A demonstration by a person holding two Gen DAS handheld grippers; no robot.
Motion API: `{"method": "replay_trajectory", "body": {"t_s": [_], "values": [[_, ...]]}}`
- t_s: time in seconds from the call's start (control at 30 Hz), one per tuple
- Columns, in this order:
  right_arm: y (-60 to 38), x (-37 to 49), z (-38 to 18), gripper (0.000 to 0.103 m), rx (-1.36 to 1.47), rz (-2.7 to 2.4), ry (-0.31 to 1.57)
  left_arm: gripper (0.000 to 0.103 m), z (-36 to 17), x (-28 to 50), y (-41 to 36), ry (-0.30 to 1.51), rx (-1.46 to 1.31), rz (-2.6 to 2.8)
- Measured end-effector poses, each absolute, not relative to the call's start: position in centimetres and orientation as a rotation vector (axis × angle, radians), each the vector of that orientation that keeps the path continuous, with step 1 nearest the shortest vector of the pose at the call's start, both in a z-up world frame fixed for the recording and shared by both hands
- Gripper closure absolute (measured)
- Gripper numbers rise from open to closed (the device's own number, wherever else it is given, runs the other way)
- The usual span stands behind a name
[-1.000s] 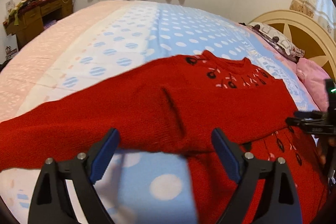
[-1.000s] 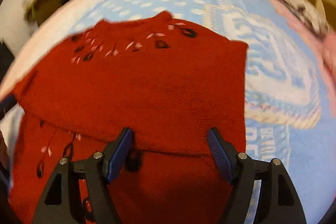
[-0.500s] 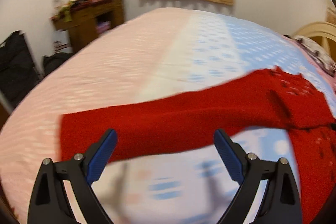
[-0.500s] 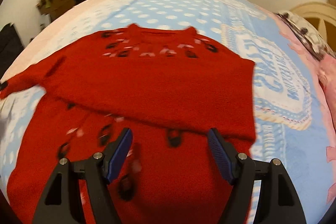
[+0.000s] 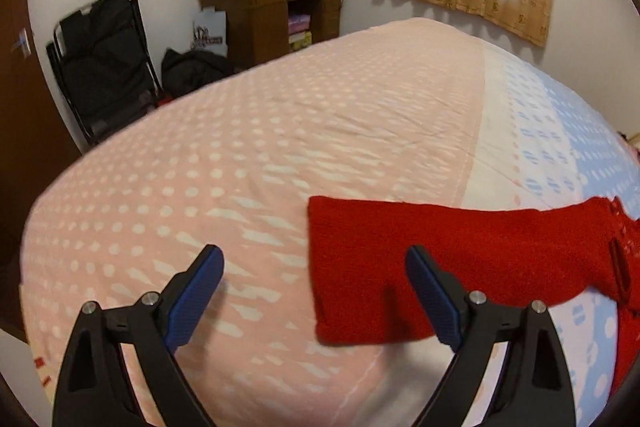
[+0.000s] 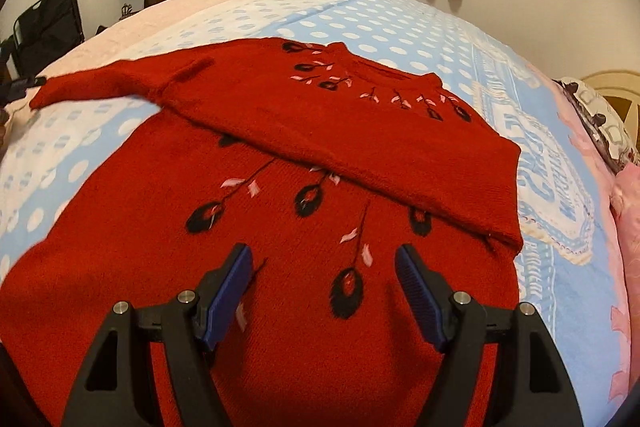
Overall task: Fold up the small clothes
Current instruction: 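Move the left gripper to the other sleeve cuff and grasp it, then lift the held sleeve with the left gripper, fold it across the body, release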
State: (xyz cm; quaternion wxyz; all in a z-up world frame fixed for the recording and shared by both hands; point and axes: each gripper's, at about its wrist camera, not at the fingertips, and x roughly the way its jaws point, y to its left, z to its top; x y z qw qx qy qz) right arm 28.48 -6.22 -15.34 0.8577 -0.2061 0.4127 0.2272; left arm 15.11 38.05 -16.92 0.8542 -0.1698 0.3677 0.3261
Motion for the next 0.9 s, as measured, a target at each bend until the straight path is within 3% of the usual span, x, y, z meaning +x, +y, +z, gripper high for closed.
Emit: {"method": "replay_trajectory", "body": {"t_s": [0.17,0.33,0.4,0.5,0.57,0.9], "values": [[-6.2,27.4,-16.1,0.029,-0.444,0.485,0.870,0.027,-17.7,16.0,38.7,0.818,-0.389,0.656],[-6.6,27.1,-15.8,0.029,-0.424,0.484,0.862,0.028,-18.2,16.4,38.7,0.835,-0.401,0.666],[-6.8,27.2,-15.8,0.029,-0.414,0.482,0.861,0.035,-18.4,16.7,38.4,0.854,-0.383,0.650],[-6.8,27.0,-15.9,0.029,-0.411,0.481,0.862,0.055,-18.5,17.1,37.9,0.891,-0.350,0.632],[-6.7,27.0,-16.0,0.029,-0.414,0.481,0.862,0.090,-18.3,17.1,38.0,0.890,-0.367,0.616],[-6.7,26.7,-16.2,0.029,-0.417,0.475,0.857,0.092,-14.1,16.8,37.7,0.756,-0.460,0.530]]}}
